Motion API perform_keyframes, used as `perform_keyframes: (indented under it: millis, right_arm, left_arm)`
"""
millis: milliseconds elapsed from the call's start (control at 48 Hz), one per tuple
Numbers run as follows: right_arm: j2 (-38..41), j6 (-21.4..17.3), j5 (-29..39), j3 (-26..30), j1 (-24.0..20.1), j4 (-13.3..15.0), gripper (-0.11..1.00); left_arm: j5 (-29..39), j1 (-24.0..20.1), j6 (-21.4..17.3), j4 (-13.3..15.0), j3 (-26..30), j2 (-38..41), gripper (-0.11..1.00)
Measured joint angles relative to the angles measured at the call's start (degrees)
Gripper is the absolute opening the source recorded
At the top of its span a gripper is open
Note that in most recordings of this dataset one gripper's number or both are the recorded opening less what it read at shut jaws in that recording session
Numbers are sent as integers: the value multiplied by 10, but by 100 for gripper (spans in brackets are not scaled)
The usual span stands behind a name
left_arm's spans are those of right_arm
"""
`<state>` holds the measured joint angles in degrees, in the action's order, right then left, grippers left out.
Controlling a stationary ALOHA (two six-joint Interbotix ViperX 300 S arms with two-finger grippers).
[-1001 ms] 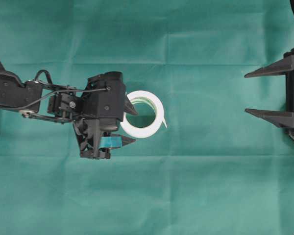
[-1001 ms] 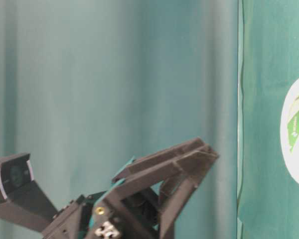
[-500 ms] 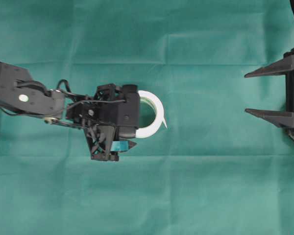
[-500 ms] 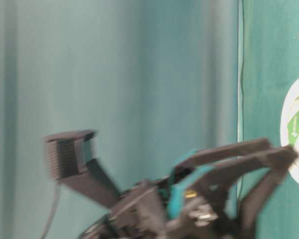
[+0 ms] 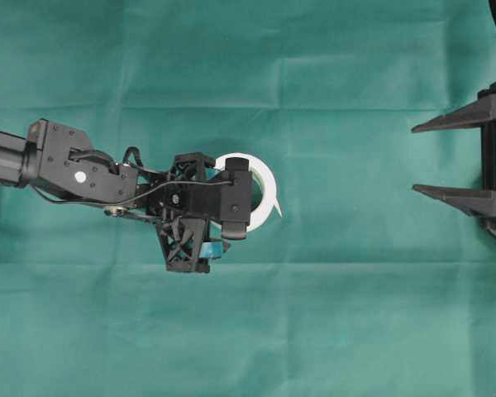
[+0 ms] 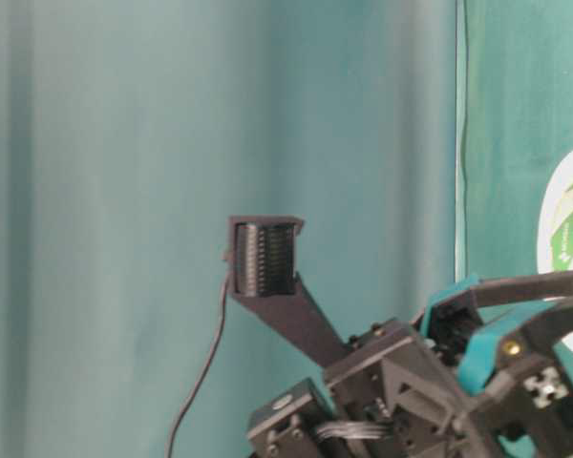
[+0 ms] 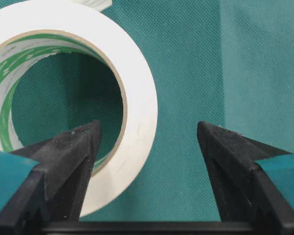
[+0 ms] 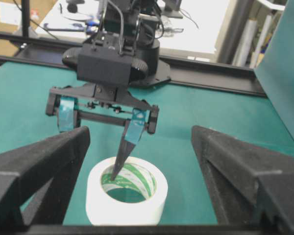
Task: Peel off the duct tape with your right arm.
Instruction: 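Lower the left gripper and clamp the tape roll's rim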
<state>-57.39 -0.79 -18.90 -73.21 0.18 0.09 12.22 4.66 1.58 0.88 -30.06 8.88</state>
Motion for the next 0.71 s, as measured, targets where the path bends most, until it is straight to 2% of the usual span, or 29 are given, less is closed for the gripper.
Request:
perform_keyframes:
  millis: [709]
  right_arm:
    - [0,0,0,-3,-1,0,63]
  left_arm:
    - [-27,-5,0,0,4,47,77]
